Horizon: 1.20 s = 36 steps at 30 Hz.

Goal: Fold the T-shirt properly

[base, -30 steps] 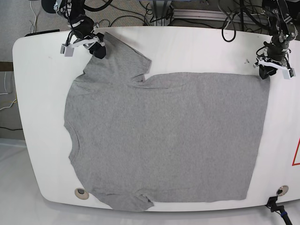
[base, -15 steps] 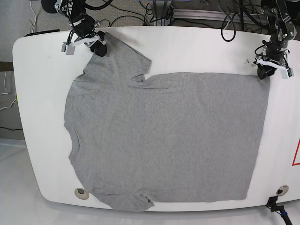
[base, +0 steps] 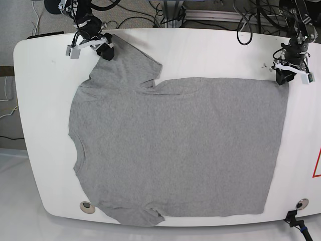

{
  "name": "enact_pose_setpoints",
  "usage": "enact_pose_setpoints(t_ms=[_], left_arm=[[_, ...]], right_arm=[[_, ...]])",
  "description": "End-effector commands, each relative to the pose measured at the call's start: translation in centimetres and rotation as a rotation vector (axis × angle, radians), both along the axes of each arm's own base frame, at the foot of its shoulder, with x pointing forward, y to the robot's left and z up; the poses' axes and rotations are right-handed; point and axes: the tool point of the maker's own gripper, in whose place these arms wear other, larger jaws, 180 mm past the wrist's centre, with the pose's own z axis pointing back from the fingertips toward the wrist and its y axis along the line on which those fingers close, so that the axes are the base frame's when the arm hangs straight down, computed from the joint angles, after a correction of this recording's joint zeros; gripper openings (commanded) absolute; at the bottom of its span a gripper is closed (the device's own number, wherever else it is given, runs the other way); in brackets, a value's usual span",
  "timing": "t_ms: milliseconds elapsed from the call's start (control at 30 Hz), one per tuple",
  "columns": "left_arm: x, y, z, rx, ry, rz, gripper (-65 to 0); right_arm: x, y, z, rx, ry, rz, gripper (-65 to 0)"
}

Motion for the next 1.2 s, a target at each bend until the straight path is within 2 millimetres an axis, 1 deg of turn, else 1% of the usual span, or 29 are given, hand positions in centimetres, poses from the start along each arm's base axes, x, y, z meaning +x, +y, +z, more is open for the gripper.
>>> enact_pose_setpoints(t_ms=[0,267,433,867,900,1167], left_arm=[[0.15,0.42,0.55,0.014,-0.007,-0.004,-43.5],[0.27,0.19,0.63,0.014,-0.008,-0.011,-43.9],[0.00,0.32,0.48,0.013,0.001,-0.005,-43.7],[0.32,0.36,0.75,0.013,-0.017,-0.003,-43.3],[0.05,0.20,0.42,0.019,0.000,-0.014,-42.4],[-0.10,0.30,0.03,0.032,0.023,-0.014,-41.4]], right_arm=[[0.19,-0.24,0.52,-0.002,-0.021,0.001,-51.9],[0.09,-0.18,0.17,0.000,-0.013,0.002,-52.0],[0.17,-0.08,0.22,0.003,-0.016,0.004,-52.0],[0.55,0.33,0.21,0.008,-0.019,0.012,-52.0],[-0.04,0.37,-0.39,-0.010,0.017,0.034,-51.8],[-0.07,0.36,-0.34,-0.011,0.018,0.038,-51.9]])
